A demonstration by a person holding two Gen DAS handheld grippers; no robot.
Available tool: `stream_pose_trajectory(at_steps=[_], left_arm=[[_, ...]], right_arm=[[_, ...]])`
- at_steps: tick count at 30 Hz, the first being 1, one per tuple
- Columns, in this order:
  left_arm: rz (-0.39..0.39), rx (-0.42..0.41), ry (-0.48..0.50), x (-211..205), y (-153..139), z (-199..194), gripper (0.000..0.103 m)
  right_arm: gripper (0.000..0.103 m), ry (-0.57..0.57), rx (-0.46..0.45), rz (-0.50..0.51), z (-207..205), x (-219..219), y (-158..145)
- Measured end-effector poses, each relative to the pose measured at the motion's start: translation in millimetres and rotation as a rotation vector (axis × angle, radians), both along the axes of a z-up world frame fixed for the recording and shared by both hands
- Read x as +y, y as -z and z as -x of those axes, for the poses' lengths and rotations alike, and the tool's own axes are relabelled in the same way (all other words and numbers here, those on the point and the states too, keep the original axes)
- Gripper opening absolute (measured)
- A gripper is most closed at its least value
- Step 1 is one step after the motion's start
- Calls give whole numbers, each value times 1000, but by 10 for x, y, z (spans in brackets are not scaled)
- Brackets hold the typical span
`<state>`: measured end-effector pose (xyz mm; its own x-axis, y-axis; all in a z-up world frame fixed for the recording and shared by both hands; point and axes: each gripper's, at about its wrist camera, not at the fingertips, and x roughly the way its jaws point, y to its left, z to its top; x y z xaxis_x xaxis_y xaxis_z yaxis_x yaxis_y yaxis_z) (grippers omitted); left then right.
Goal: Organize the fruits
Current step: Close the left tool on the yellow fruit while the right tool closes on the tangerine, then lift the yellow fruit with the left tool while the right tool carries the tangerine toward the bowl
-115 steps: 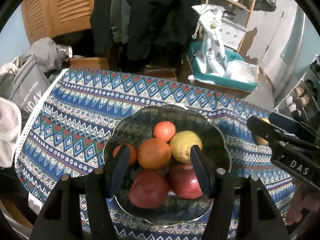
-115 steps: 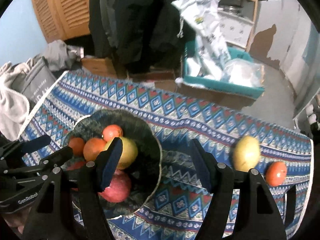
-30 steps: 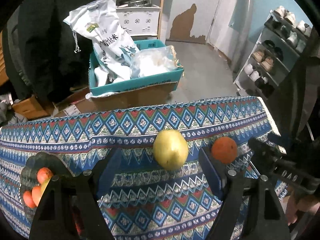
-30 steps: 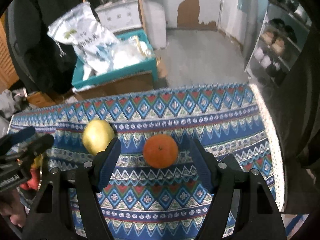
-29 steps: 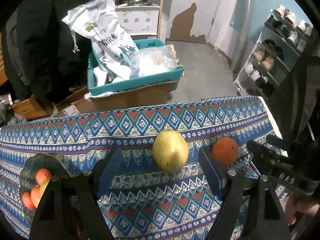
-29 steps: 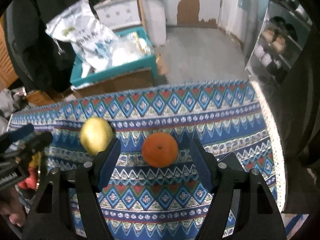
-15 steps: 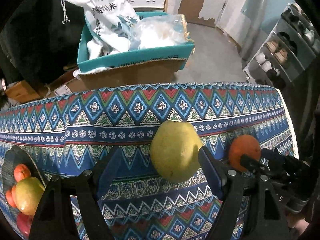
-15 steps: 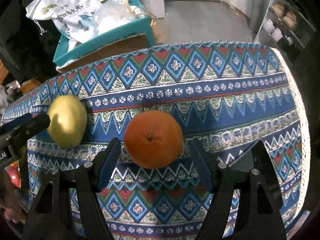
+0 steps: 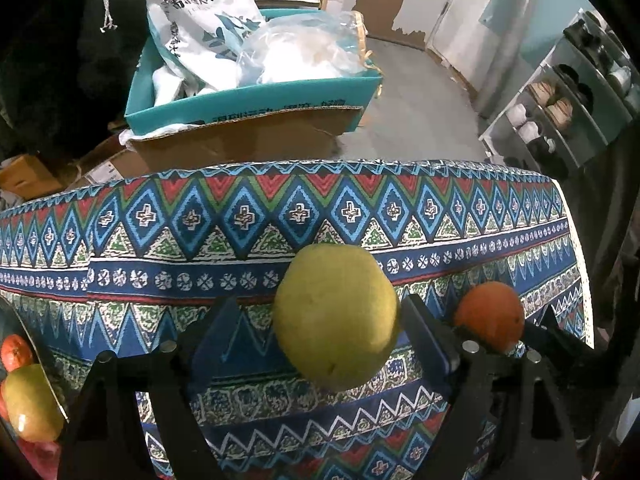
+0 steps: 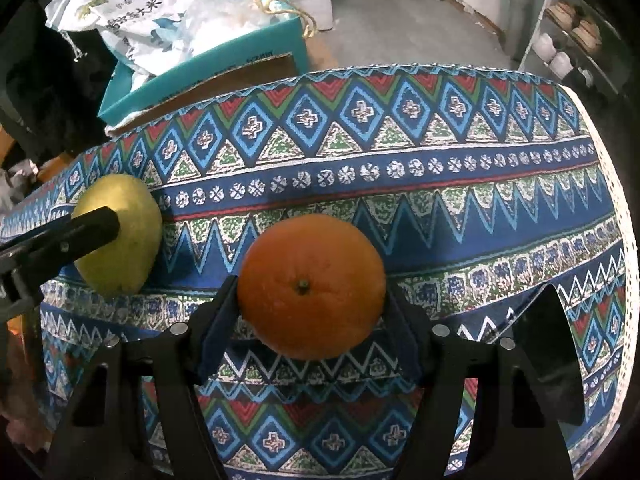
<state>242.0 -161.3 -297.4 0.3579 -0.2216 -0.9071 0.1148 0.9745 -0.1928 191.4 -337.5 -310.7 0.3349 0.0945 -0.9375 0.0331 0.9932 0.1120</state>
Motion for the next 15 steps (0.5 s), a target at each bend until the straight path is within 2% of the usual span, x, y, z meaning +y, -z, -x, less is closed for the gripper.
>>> stream_pose_trajectory(at_steps=[11, 14, 15], left_arm=[[-17, 34, 27, -137, 165, -17, 84], [-16, 33, 24, -130, 190, -22, 83], [-16, 34, 26, -131, 194, -21, 78]], right_arm=[[69, 67, -18, 22, 134, -183, -78], [68, 71, -26, 21, 152, -196, -101], [68, 70, -28, 25, 159, -198, -107]])
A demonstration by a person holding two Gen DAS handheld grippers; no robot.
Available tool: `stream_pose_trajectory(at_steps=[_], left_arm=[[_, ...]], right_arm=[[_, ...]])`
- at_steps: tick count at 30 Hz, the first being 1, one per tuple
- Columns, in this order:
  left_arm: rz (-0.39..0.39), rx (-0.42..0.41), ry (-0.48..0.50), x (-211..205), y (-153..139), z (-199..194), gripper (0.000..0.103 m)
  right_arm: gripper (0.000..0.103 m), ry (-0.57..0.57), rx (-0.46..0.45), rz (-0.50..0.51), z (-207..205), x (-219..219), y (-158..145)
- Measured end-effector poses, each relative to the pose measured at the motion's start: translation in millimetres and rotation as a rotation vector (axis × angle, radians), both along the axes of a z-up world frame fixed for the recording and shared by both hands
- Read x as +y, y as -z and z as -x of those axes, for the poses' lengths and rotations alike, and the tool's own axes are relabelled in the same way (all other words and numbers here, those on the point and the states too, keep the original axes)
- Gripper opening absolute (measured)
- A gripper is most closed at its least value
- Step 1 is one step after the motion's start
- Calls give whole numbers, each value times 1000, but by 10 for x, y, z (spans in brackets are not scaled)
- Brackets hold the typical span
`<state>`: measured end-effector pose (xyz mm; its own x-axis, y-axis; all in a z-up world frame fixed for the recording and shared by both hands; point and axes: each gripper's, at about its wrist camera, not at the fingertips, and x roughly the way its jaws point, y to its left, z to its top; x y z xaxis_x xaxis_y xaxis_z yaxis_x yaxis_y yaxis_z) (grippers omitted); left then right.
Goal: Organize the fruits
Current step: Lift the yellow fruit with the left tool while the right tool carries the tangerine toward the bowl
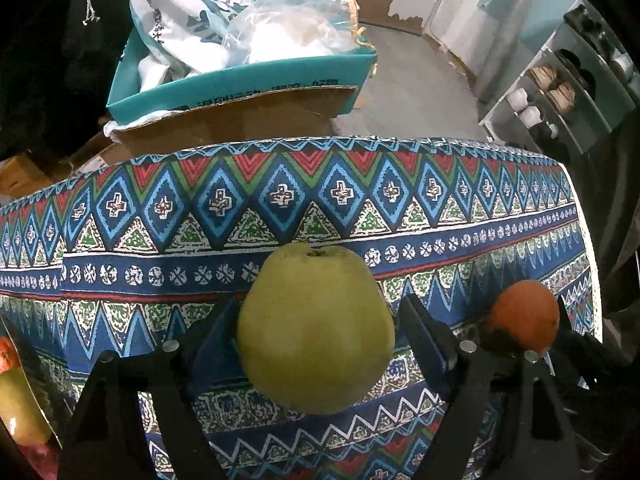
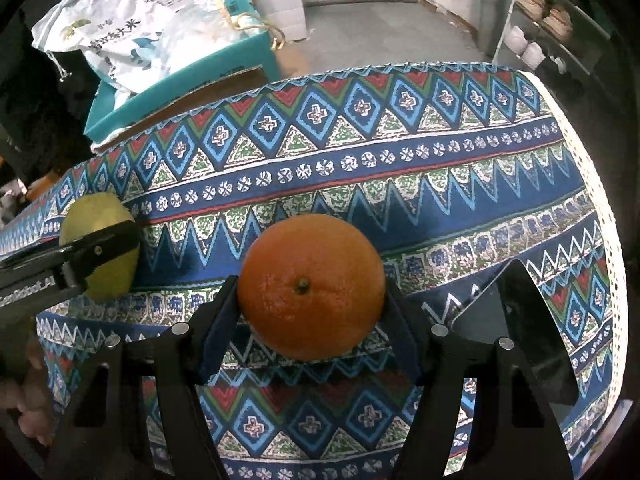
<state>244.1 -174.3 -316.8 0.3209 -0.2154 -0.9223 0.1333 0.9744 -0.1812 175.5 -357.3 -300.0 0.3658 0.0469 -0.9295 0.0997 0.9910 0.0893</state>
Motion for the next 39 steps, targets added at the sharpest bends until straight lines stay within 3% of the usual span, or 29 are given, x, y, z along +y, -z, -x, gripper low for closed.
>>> stream_pose_trajectory(at_steps=[2, 8, 18, 27, 39], left_arm=[[6, 5, 3, 12, 10, -5, 72], [31, 13, 9, 67, 24, 24, 71], [10, -20, 27, 122, -106, 277, 71], [-1, -106, 17, 223, -496, 522, 71], [-4, -259, 26, 360, -1243, 862, 71]], right_arm=[[68, -1, -1, 5, 19, -7, -8], [68, 5, -3, -1, 49, -21, -31], [68, 0, -48, 9, 106, 51, -223], [68, -21, -113, 36, 180, 176, -530], [68, -31, -223, 43, 359, 273, -1072]])
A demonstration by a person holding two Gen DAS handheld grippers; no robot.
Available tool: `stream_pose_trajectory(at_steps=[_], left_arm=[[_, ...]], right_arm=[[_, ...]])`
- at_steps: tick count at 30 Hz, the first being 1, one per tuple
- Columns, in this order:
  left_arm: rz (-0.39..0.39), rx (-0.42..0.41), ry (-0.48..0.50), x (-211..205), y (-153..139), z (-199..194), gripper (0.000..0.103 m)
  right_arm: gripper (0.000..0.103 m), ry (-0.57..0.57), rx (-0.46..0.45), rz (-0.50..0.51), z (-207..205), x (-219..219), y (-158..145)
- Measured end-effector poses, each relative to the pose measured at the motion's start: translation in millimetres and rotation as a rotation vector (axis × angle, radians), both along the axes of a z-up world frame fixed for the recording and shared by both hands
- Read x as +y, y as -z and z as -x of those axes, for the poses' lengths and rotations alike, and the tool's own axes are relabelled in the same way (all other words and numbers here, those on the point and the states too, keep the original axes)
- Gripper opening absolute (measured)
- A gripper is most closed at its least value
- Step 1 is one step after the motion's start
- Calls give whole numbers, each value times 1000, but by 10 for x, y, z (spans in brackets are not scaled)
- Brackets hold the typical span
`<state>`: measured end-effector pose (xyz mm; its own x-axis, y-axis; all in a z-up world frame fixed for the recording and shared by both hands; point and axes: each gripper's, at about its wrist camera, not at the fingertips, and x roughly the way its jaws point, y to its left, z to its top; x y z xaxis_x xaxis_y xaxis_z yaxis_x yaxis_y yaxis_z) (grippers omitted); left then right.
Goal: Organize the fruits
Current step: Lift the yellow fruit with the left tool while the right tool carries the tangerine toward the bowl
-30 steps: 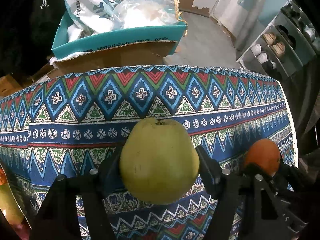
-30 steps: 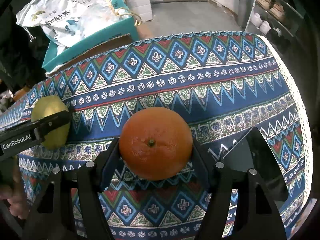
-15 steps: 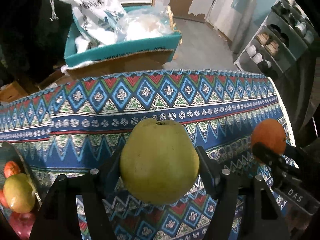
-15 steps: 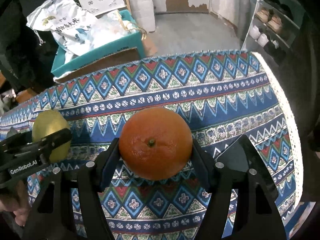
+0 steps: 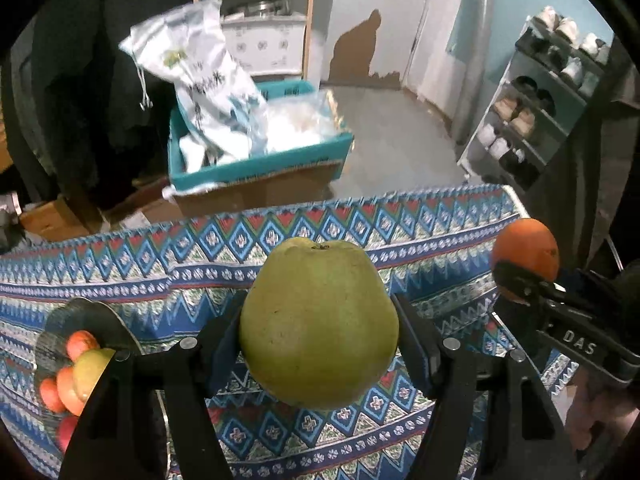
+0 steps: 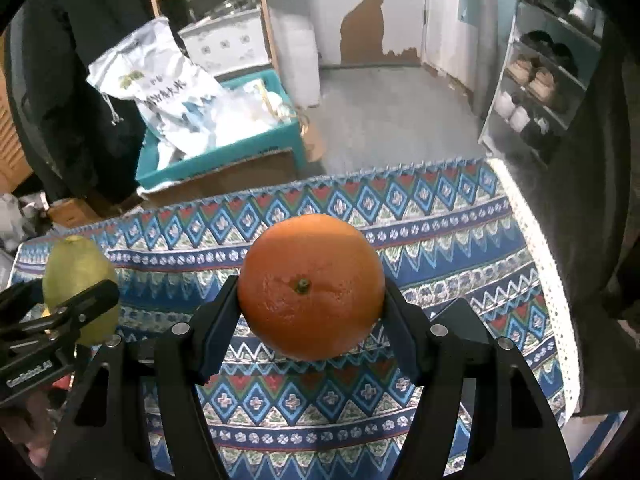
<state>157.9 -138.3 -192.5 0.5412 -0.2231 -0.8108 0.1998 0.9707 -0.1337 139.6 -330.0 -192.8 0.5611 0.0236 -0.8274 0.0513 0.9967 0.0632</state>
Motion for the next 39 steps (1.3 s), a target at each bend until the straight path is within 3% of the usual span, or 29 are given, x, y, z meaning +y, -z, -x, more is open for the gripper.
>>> stream_pose_trajectory(at_steps=[15, 32, 39], left_arm=[[62, -156, 34, 65, -758, 453, 71], [83, -251, 10, 367, -1153, 756, 71], [87, -254, -32, 630, -1155, 798, 71]], right_arm=[[68, -31, -130, 25, 348, 111, -684], [68, -65, -232, 43, 585, 335, -1174], [68, -107, -248, 30, 591, 597, -1249]])
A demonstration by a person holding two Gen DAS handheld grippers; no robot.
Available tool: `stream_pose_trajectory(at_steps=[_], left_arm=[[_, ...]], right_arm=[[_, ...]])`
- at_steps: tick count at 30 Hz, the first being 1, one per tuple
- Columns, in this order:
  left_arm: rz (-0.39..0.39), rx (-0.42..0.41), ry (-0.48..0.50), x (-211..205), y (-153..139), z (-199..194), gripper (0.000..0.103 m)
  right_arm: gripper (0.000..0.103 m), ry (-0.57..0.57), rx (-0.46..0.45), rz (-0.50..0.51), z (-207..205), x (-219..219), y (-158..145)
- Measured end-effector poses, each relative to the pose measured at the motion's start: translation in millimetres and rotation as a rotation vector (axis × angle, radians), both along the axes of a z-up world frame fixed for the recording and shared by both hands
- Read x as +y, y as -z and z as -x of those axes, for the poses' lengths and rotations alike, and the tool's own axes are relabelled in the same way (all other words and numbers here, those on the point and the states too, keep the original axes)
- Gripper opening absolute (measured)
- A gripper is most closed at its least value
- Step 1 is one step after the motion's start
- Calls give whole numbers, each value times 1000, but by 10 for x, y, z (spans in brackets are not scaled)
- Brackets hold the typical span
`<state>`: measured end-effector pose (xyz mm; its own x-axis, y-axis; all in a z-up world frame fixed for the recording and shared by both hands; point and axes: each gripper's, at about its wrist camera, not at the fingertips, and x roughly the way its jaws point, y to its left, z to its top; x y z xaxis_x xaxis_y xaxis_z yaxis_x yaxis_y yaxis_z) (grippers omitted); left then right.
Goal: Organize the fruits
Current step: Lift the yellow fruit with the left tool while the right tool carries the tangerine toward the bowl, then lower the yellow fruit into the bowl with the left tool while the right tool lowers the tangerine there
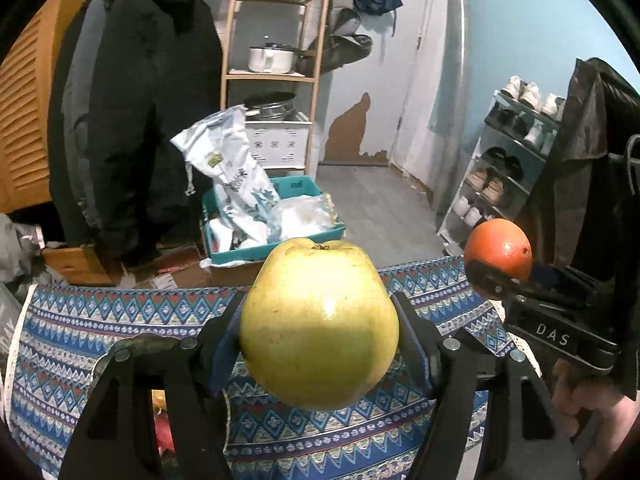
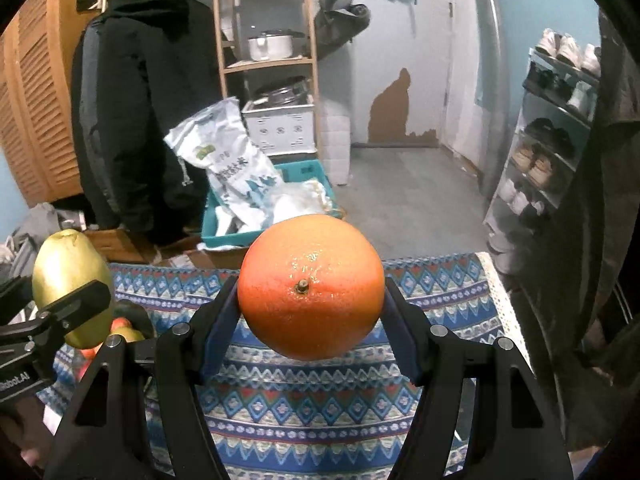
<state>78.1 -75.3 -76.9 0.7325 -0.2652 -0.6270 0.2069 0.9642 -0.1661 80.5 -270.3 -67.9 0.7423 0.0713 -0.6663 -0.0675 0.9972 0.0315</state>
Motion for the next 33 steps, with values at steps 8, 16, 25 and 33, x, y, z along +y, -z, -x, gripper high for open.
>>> stream_pose_trajectory(at_steps=[8, 16, 25, 33], left_arm=[[12, 14, -64, 370, 49, 38, 71], [19, 17, -132, 772, 78, 105, 71], [24, 43, -204, 1152, 192, 151, 71], [30, 77, -278, 1531, 348, 162, 71]], right_arm=[[68, -68, 2, -21, -80, 384, -5], [68, -134, 10, -15, -122, 790, 26], [68, -199, 34, -25, -216, 1201, 122], [68, -265, 61, -39, -321, 1639, 238]])
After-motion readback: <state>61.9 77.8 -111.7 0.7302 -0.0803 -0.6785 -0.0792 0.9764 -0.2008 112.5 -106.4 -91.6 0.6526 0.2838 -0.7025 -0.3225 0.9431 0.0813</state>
